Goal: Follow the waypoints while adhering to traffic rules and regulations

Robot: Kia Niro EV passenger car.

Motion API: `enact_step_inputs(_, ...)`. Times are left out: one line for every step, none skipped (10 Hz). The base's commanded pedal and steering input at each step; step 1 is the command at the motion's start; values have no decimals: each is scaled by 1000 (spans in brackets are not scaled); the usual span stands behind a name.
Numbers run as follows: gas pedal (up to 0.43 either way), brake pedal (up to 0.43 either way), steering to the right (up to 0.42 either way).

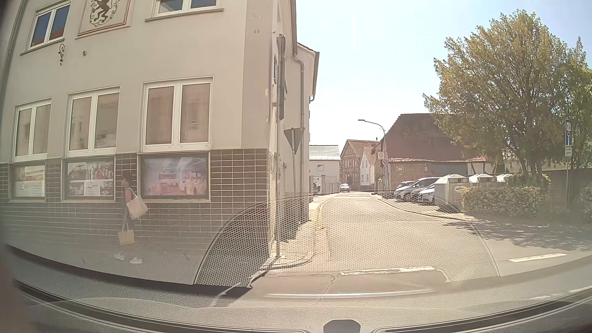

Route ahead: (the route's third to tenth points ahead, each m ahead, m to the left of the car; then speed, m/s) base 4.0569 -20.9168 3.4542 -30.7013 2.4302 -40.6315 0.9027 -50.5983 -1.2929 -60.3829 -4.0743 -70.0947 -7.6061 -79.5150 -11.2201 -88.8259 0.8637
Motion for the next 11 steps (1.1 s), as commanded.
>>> enact_step_inputs(20,37,237)
enact_step_inputs(47,30,258)
enact_step_inputs(47,30,286)
enact_step_inputs(87,30,324)
enact_step_inputs(87,30,364)
enact_step_inputs(118,30,413)
enact_step_inputs(130,30,474)
enact_step_inputs(130,30,519)
enact_step_inputs(130,30,581)
enact_step_inputs(138,30,642)
enact_step_inputs(150,30,703)
